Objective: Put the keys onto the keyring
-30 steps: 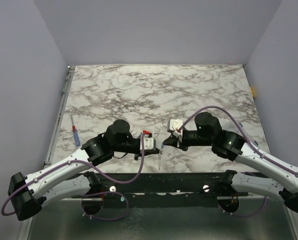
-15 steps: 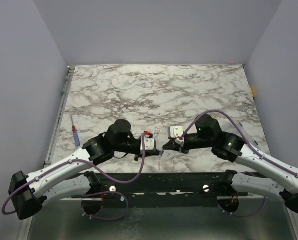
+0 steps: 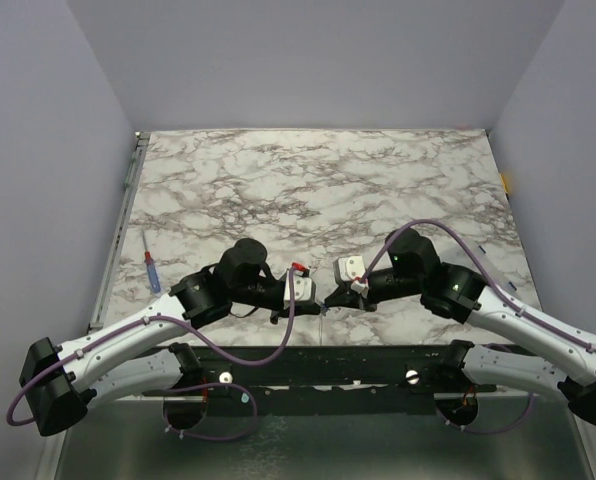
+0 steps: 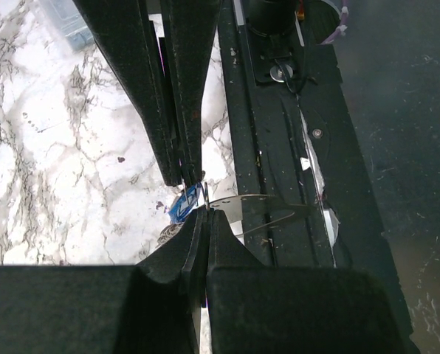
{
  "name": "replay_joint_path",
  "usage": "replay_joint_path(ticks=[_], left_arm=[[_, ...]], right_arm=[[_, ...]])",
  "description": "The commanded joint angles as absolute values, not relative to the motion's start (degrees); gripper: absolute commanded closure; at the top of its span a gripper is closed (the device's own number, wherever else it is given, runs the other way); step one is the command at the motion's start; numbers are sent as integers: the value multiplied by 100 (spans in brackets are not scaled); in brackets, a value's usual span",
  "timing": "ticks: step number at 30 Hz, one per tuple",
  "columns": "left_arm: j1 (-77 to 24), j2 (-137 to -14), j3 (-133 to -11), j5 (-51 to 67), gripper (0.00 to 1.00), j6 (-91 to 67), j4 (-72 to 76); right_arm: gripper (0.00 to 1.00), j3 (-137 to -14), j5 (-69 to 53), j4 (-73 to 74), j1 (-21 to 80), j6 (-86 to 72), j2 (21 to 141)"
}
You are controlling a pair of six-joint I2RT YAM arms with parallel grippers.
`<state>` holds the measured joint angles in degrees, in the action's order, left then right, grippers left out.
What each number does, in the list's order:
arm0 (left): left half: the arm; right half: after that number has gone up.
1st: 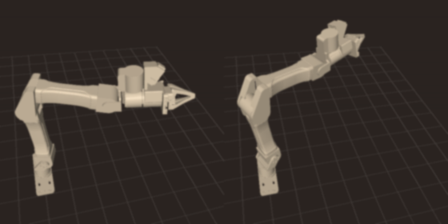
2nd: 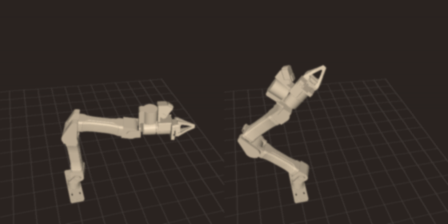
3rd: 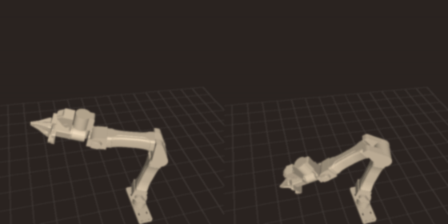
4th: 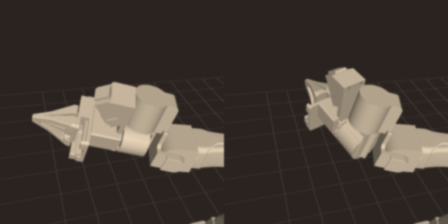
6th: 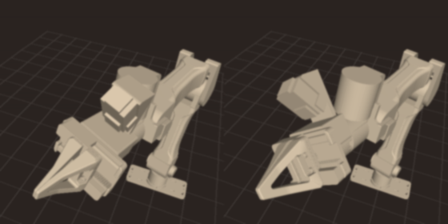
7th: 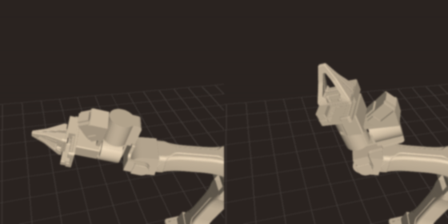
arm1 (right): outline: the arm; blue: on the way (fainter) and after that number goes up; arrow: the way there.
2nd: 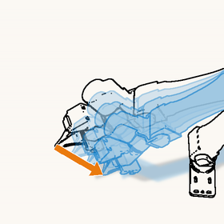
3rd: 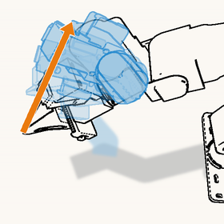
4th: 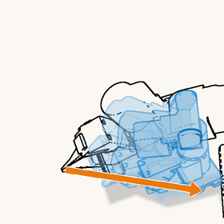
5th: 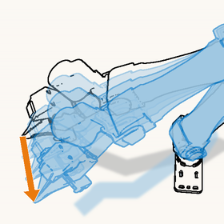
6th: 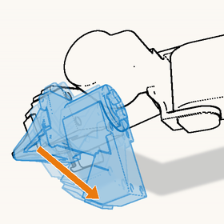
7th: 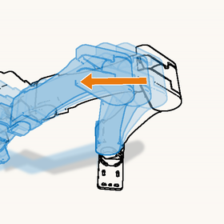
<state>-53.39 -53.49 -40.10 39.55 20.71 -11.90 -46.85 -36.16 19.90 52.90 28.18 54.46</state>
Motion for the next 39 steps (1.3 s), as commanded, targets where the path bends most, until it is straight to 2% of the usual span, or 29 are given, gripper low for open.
replay_joint_path(ticks=[1,19,39], left_arm=[[-5388,-5344,-4085,4209,100,2072,-1114],[-5397,-5336,-4095,4169,100,2109,-1116],[-5401,-5068,-4061,3466,100,2197,-1101]], right_arm=[[99,-4793,-3973,2212,5306,2891,5522],[99,-4743,-4240,2326,5305,2892,5542],[99,-4567,-3718,2261,5302,2824,5154]])
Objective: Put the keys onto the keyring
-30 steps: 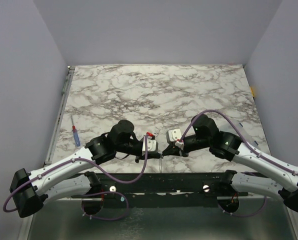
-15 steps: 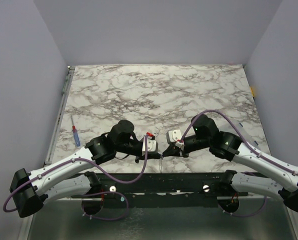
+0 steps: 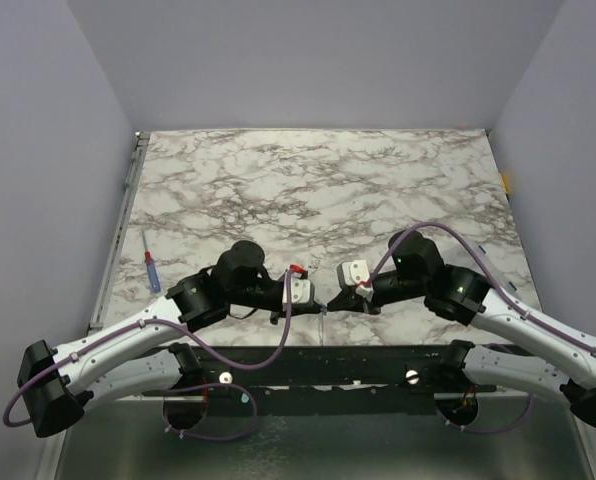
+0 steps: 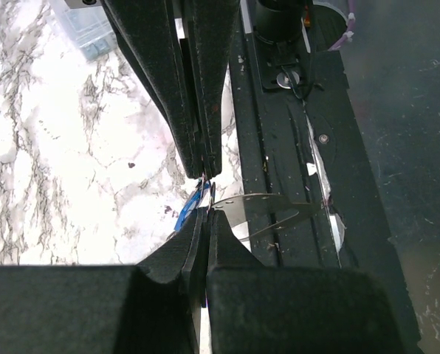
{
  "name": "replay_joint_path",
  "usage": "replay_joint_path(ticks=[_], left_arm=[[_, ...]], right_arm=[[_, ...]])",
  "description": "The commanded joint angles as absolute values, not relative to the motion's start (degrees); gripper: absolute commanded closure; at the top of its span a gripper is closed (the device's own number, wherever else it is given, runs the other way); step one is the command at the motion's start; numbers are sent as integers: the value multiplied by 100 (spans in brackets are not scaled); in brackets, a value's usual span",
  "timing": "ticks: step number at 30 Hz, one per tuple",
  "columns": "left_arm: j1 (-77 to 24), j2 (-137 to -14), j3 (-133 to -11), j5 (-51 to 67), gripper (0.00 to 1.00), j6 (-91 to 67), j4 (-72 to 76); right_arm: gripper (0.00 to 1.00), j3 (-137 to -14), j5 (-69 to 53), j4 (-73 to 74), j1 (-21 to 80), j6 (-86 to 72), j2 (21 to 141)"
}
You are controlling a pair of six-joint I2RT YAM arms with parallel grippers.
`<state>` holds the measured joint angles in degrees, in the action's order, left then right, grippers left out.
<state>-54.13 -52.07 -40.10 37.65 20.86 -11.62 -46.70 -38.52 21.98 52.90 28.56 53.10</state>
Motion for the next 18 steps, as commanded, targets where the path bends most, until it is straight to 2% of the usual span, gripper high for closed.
replay_joint_path(ticks=[1,18], left_arm=[[-5397,-5059,-4051,3451,100,2204,-1100],[-5398,-4999,-4012,3153,100,2119,-1016]], right_arm=[[99,-4556,-3710,2244,5306,2807,5141],[99,-4560,-3566,2247,5304,2863,5198]])
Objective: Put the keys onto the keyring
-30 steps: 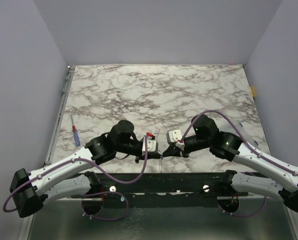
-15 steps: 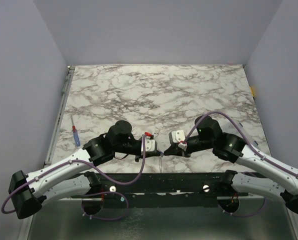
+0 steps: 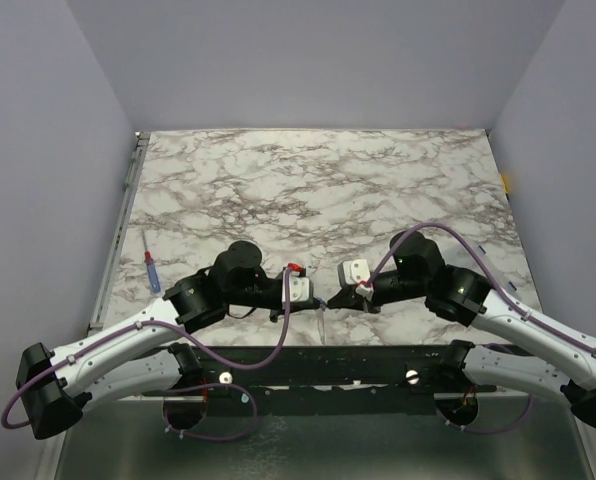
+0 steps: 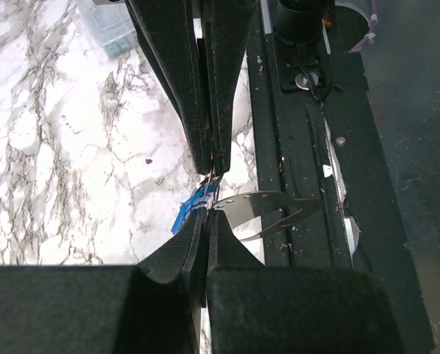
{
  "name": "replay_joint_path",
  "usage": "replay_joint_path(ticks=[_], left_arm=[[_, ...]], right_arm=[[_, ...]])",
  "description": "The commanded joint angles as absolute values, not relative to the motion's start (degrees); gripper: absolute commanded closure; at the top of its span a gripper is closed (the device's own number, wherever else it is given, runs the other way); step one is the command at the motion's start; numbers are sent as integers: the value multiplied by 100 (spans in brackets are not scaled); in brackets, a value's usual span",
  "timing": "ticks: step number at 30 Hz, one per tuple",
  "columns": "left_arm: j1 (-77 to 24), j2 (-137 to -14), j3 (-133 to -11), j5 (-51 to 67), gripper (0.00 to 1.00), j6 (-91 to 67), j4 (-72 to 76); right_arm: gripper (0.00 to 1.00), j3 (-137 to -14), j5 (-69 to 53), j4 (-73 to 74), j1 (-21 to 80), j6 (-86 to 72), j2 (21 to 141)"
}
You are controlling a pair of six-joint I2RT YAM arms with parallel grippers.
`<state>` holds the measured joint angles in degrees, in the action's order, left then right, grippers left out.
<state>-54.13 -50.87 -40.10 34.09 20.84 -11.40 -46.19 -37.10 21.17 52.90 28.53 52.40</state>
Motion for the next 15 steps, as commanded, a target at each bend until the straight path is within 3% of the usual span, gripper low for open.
replay_joint_path(ticks=[1,15], left_arm=[[-5397,-5005,-4016,3167,100,2112,-1007],[-5397,-4992,-3973,3101,100,2024,-800]], right_arm=[[99,-4588,-3560,2292,5300,2896,5244],[99,-4605,-3274,2022,5308,2984,5402]])
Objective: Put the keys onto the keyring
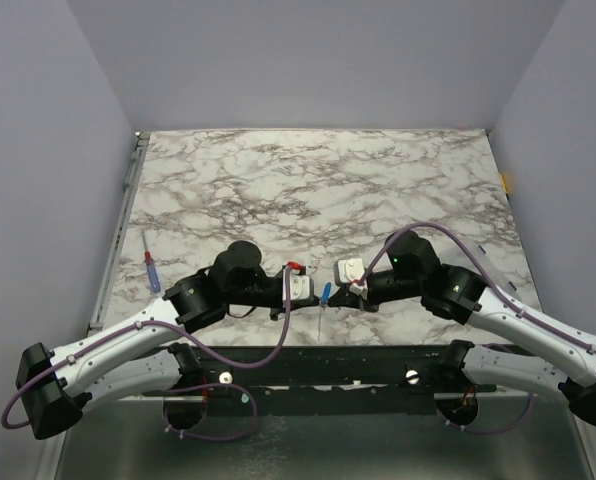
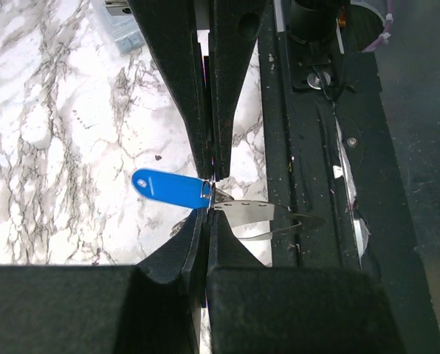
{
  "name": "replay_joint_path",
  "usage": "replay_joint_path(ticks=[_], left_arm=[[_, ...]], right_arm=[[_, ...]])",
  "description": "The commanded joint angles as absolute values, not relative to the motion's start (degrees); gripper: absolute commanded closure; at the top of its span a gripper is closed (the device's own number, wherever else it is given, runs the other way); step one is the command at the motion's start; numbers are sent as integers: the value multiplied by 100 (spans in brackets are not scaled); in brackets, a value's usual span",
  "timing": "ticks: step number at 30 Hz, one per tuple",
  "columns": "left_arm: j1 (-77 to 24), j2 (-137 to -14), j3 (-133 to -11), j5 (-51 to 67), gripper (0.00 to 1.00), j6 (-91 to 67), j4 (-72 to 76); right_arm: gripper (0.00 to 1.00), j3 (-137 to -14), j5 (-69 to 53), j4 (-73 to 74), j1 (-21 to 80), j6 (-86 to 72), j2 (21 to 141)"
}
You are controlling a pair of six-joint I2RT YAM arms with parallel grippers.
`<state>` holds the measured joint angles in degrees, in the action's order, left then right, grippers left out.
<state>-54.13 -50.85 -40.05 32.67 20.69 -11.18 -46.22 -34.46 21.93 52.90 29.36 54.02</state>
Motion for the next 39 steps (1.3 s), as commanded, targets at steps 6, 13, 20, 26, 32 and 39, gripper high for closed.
replay_joint_path(ticks=[6,13,20,26,32,39], left_arm=[[-5397,-4912,-3886,2973,100,1847,-514],[-5397,-4718,-3750,2774,100,1541,-35],[-5388,-4486,-3540,2647,100,1115,670],[-5388,-4440,-3465,2601,100,997,900],[-5388,-4446,-3411,2466,100,1002,833],[-5388,-4787,-3302,1402,91,108,624]], right_arm=[[99,-4454,-2979,1688,5304,2922,5240],[96,-4302,-2797,1520,5306,2814,5104],[86,-4220,-2592,1181,5302,2722,4944],[74,-4228,-2570,1108,5300,2672,4890],[73,-4141,-2518,1035,5308,2579,4833],[70,-3977,-485,571,5306,1129,4941]])
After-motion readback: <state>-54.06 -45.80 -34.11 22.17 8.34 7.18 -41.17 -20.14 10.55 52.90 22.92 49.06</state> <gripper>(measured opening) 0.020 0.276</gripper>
